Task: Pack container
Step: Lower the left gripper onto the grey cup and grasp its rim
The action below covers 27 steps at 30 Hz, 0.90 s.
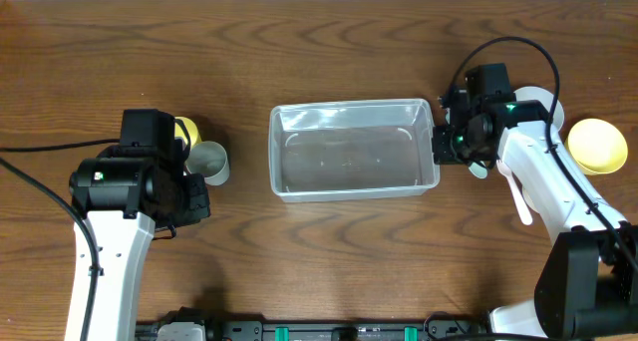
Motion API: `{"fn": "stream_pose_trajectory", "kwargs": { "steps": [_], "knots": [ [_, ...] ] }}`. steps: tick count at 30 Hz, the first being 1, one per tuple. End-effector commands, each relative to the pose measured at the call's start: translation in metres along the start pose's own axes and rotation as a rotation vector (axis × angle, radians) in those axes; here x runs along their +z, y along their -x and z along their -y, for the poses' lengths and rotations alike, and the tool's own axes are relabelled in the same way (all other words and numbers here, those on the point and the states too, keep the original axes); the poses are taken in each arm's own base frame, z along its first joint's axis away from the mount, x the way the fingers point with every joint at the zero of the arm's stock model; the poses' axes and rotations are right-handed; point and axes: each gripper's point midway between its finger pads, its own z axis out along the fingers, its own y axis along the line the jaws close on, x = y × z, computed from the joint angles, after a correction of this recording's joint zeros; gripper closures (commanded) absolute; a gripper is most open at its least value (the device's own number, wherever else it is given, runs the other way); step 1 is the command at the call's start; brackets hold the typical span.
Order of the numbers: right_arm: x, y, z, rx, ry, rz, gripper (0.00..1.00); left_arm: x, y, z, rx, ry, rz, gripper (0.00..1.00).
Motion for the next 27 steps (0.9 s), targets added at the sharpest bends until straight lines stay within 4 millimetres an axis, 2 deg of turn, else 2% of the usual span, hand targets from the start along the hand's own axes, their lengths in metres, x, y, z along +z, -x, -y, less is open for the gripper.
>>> {"fn": "stream_pose_trajectory", "kwargs": {
  "steps": [1,7,8,9,10,12,16,18,22,27],
  "knots": [
    [0.001,0.000,-0.013,-0.025,0.087,0.000,0.96,-0.004,0.004,-0.001,0.003,0.002,0.014,0.83],
    [0.000,0.002,-0.020,-0.044,0.129,0.007,0.94,-0.004,0.004,-0.001,0.003,0.002,0.014,0.83],
    [0.000,0.002,-0.019,-0.044,0.125,0.007,0.91,-0.004,0.004,-0.001,0.003,0.002,0.014,0.83],
    [0.000,0.002,-0.018,-0.043,0.119,0.007,0.81,-0.004,0.004,-0.001,0.003,0.002,0.014,0.78],
    [0.001,0.002,-0.016,-0.040,0.108,0.007,0.73,-0.004,0.004,-0.001,0.003,0.002,0.014,0.69],
    [0.001,0.002,-0.007,-0.020,0.054,0.008,0.62,-0.004,0.004,-0.001,0.003,0.002,0.015,0.64],
    [-0.001,0.001,0.030,0.113,-0.146,0.014,0.58,-0.004,0.007,0.000,0.003,-0.001,0.030,0.55],
    [-0.005,0.000,0.038,0.147,-0.182,0.016,0.55,-0.005,0.016,0.002,0.003,-0.009,0.065,0.54],
    [-0.015,0.002,0.042,0.160,-0.183,0.040,0.49,-0.011,0.042,0.008,0.001,-0.033,0.174,0.54],
    [-0.033,0.007,0.041,0.161,-0.178,0.100,0.32,-0.025,0.090,0.018,0.045,-0.067,0.370,0.54]
  ]
}}
